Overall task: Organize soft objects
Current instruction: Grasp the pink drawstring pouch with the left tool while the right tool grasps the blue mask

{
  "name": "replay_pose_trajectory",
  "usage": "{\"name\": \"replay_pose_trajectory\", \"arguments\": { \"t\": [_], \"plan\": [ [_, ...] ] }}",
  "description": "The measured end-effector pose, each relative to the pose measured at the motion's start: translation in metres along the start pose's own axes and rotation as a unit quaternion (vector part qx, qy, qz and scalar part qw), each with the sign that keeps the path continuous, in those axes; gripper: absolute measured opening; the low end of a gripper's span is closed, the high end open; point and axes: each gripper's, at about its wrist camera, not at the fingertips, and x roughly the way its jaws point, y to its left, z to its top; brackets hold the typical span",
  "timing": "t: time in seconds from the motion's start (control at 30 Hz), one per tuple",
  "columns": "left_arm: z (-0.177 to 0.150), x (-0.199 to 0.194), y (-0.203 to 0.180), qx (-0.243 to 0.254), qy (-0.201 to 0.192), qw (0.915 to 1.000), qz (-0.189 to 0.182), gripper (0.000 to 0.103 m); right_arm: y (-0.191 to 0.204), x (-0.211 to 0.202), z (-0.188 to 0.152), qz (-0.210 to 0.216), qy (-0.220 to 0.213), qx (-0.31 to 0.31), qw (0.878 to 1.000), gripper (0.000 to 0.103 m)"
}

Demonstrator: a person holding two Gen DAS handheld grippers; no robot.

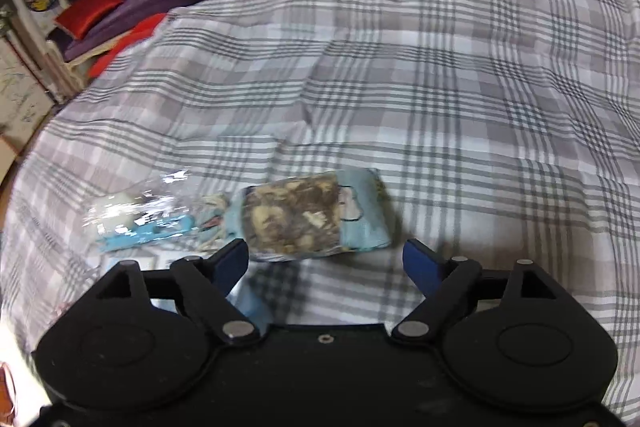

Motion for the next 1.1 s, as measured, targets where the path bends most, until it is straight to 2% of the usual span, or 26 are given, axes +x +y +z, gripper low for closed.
{"name": "replay_pose_trajectory", "arguments": {
  "t": [0.13, 0.23, 0.4, 0.53, 0.83, 1.0, 1.1],
  "plan": [
    [0.022, -0.014, -0.031, 0.029, -0.019, 0.9994, 0.002, 0.078, 0.003, -0.006, -0.005, 0.025, 0.003, -0.011, 1.0, 0.086],
    [0.039, -0.016, -0.055, 0.047, -0.019, 0.9985, -0.019, 0.078, 0.003, -0.007, -0.005, 0.03, 0.005, -0.011, 0.999, 0.086],
    [0.066, 0.001, -0.094, 0.067, -0.015, 0.9973, -0.024, 0.079, -0.004, -0.002, -0.004, 0.03, 0.014, -0.002, 0.999, 0.086],
    [0.078, 0.022, -0.115, 0.082, -0.012, 0.9965, -0.011, 0.079, -0.007, -0.002, -0.004, 0.034, 0.017, 0.001, 0.999, 0.086],
    [0.092, 0.057, -0.135, 0.091, 0.018, 0.9956, -0.016, 0.079, -0.008, 0.0, -0.004, 0.043, 0.023, -0.007, 0.999, 0.086],
    [0.099, 0.073, -0.143, 0.089, 0.033, 0.9954, -0.019, 0.078, -0.006, -0.011, -0.005, 0.071, 0.024, -0.027, 0.997, 0.086],
    [0.1, 0.081, -0.144, 0.087, 0.037, 0.9955, -0.011, 0.076, -0.002, -0.016, -0.006, 0.09, 0.024, -0.043, 0.995, 0.091]
  ]
}}
